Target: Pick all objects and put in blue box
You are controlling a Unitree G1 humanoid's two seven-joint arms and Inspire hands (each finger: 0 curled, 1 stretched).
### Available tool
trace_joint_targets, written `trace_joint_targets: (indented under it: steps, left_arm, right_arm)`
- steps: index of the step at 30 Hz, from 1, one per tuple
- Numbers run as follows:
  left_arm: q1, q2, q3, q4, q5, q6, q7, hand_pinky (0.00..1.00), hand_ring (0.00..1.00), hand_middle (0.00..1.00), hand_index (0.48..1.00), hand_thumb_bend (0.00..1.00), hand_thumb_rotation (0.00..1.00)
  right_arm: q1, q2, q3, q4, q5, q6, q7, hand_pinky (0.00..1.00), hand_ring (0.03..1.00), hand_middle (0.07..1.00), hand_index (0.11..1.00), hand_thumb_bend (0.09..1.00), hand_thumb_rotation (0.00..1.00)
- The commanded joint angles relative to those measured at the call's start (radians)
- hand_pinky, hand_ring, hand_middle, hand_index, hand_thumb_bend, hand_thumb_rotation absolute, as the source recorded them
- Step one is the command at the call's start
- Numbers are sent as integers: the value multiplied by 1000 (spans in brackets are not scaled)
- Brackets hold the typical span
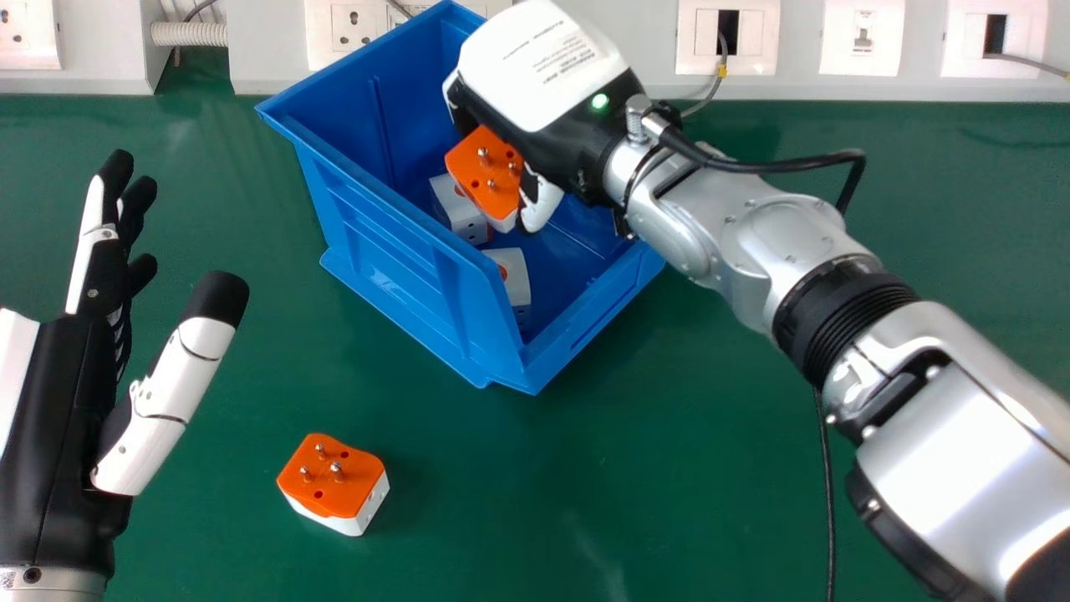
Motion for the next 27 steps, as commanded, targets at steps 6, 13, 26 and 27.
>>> trace_joint_targets:
  steps: [6,13,26,27]
  left_arm:
    - [16,-15,-3,-59,16,14,12,945,1000,982,996,671,857]
    - [16,-24,-8,-84,26,42,10,937,1000,980,991,660,857]
    - [22,-28,-8,-106,22,56,7,935,1000,977,989,650,857]
    - [22,-28,-8,-106,21,56,7,934,999,977,990,649,857]
  right_arm:
    - [-16,22,20,3,20,35,-34,386,444,459,445,501,0]
    - [-9,31,17,6,50,27,-3,406,427,443,478,502,0]
    - [13,28,20,0,53,22,-14,387,440,461,452,502,0]
    - [13,29,21,2,51,24,-13,385,442,462,447,502,0]
